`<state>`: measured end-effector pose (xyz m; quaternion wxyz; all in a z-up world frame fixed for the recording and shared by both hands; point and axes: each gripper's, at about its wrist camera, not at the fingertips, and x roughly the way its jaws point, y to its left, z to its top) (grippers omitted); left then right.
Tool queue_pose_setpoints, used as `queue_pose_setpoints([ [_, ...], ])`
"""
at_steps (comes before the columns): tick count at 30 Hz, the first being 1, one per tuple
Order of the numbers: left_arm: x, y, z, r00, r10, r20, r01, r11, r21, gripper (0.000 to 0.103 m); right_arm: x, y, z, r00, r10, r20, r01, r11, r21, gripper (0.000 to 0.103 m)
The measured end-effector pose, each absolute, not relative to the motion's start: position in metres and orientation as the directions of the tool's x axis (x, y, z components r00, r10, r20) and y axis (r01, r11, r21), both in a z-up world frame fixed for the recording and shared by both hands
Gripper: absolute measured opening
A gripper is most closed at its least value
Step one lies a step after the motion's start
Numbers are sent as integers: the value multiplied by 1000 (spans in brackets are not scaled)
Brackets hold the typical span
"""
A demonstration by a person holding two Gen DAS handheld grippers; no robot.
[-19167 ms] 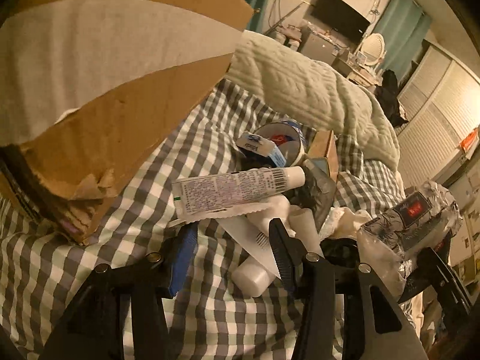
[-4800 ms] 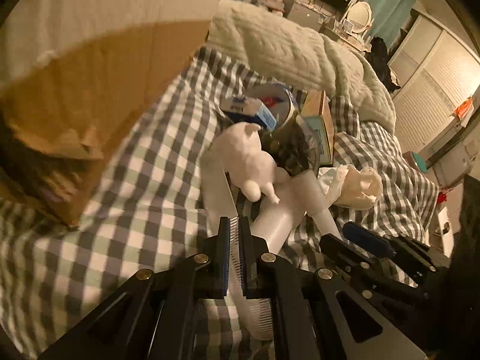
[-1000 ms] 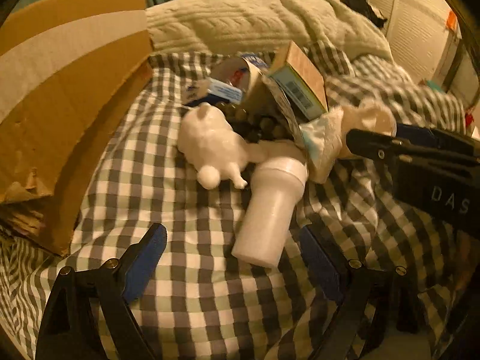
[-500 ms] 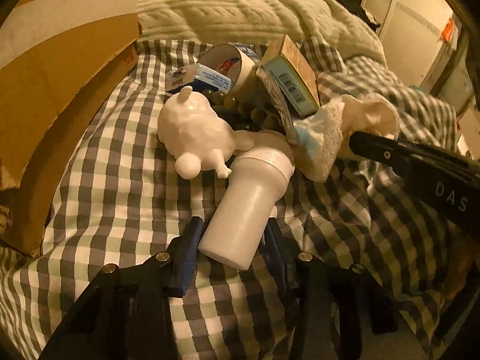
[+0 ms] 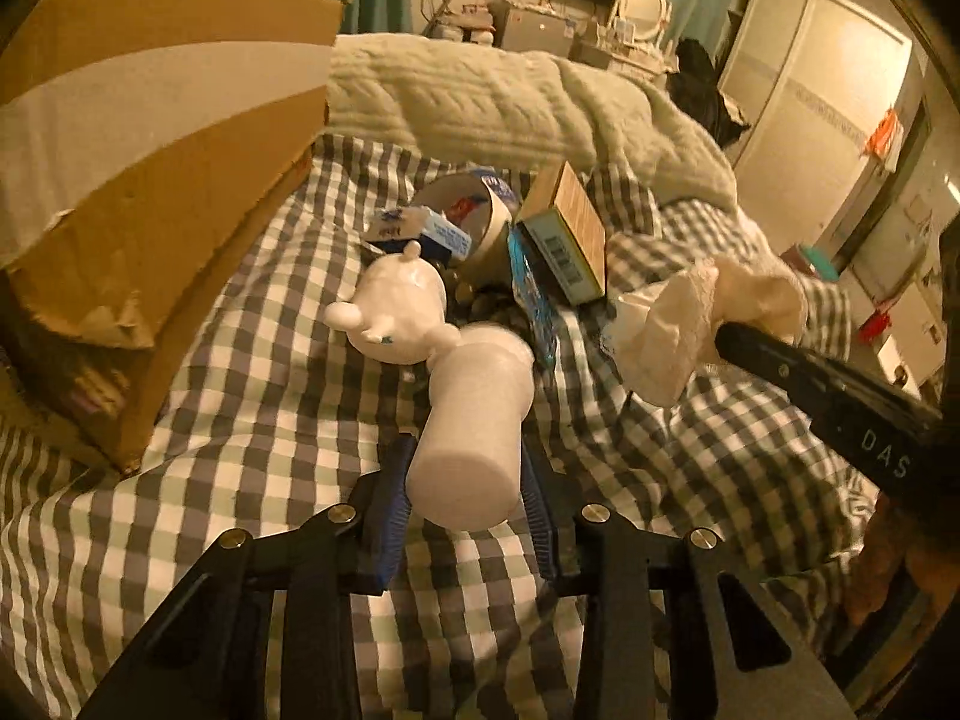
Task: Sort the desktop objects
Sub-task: 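Grasp the white lace cloth with the right tool while the left tool grasps the white bottle, then carry the lace cloth and white bottle into the cardboard box and release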
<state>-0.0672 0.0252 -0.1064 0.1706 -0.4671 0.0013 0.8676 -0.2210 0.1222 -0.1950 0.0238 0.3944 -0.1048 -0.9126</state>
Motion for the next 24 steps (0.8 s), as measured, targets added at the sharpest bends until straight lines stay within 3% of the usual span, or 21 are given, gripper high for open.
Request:
queue_pose_setpoints([
  [24, -52, 5, -71, -537, 369, -759, -271, -927, -259, 32, -202, 109, -173, -722, -134, -679, 9, -983, 185, 12],
])
